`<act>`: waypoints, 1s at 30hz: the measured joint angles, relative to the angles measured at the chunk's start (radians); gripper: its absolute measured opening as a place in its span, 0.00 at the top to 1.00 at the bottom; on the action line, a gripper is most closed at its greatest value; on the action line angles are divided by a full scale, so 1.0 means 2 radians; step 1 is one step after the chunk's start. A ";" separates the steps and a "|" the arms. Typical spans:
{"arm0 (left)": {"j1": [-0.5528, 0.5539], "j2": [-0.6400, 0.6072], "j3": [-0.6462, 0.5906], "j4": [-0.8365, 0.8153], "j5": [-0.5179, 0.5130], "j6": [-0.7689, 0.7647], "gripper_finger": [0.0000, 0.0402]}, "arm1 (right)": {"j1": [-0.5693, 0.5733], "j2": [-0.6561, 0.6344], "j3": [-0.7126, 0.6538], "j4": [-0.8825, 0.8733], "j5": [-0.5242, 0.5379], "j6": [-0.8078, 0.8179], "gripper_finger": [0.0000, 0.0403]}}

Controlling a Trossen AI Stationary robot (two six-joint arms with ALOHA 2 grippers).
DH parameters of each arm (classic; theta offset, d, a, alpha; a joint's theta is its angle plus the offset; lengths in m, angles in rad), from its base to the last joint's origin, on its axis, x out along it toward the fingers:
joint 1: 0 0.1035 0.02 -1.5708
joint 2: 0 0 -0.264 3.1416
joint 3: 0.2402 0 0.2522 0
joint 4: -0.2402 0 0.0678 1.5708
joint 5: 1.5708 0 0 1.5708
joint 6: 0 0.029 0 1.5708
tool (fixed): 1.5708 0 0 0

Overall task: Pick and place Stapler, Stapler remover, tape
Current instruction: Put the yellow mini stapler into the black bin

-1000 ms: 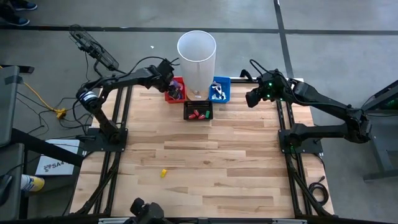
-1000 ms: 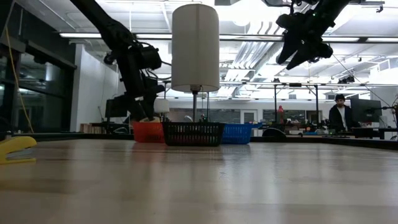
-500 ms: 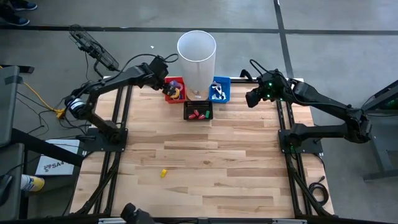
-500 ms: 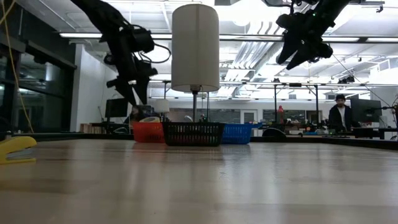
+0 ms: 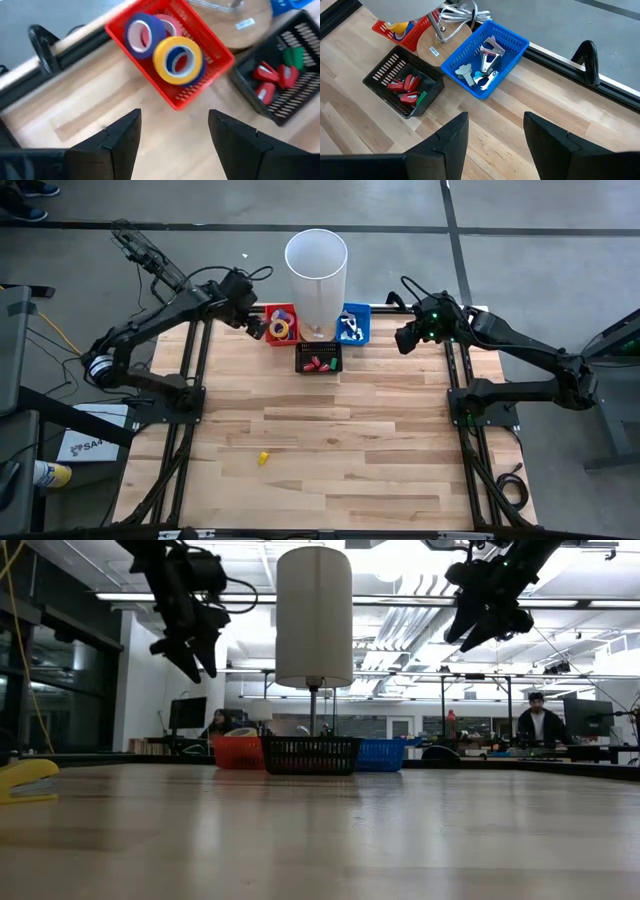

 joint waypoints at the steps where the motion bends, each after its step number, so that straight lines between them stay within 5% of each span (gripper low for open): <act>1: -0.005 -0.004 0.000 -0.006 0.002 -0.005 0.43 | 0.000 0.000 0.000 0.000 0.000 -0.004 0.55; 30: -0.295 -0.014 -0.042 -0.140 -0.044 -0.329 0.43 | 0.000 0.000 0.000 -0.035 -0.030 -0.129 0.55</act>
